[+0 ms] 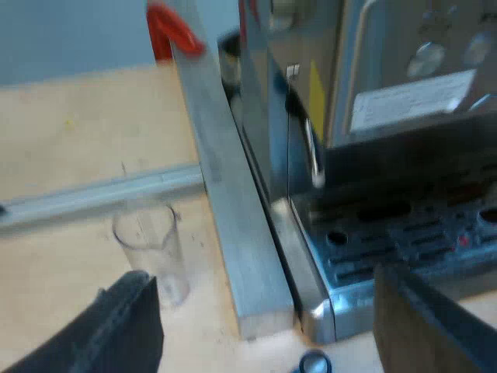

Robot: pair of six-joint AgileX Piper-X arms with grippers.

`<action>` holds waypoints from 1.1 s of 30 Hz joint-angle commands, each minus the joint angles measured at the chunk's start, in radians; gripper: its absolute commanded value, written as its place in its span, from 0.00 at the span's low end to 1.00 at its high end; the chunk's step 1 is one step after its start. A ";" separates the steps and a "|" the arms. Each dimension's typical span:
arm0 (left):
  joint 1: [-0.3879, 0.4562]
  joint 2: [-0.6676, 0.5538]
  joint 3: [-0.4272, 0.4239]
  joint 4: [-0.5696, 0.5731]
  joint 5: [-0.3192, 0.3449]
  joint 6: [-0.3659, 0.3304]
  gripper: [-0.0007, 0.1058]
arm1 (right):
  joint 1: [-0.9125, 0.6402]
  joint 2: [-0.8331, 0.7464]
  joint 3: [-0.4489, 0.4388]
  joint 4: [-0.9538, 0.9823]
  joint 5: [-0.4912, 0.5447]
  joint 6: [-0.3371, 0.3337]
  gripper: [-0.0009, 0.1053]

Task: Grind coffee beans and then tamp

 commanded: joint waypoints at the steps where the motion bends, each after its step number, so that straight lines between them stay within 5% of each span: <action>1: -0.004 -0.098 -0.008 -0.002 -0.014 -0.002 0.57 | -0.007 -0.084 -0.002 -0.003 -0.009 -0.008 0.67; 7: -0.004 -0.240 -0.008 0.026 -0.093 -0.002 0.57 | -0.007 -0.221 0.009 -0.003 -0.009 0.005 0.67; 17: -0.004 -0.452 -0.008 0.178 -0.093 -0.002 0.57 | -0.007 -0.415 0.062 0.014 -0.009 0.069 0.67; 22: 0.001 -0.463 -0.010 0.223 -0.106 0.008 0.57 | -0.005 -0.411 0.102 0.018 -0.014 0.083 0.67; 27: 0.001 -0.466 0.054 0.194 -0.124 0.022 0.57 | -0.005 -0.411 0.148 -0.009 -0.012 0.079 0.67; 33: 0.001 -0.464 0.199 0.029 -0.121 -0.032 0.57 | -0.005 -0.408 0.233 -0.070 0.036 0.079 0.67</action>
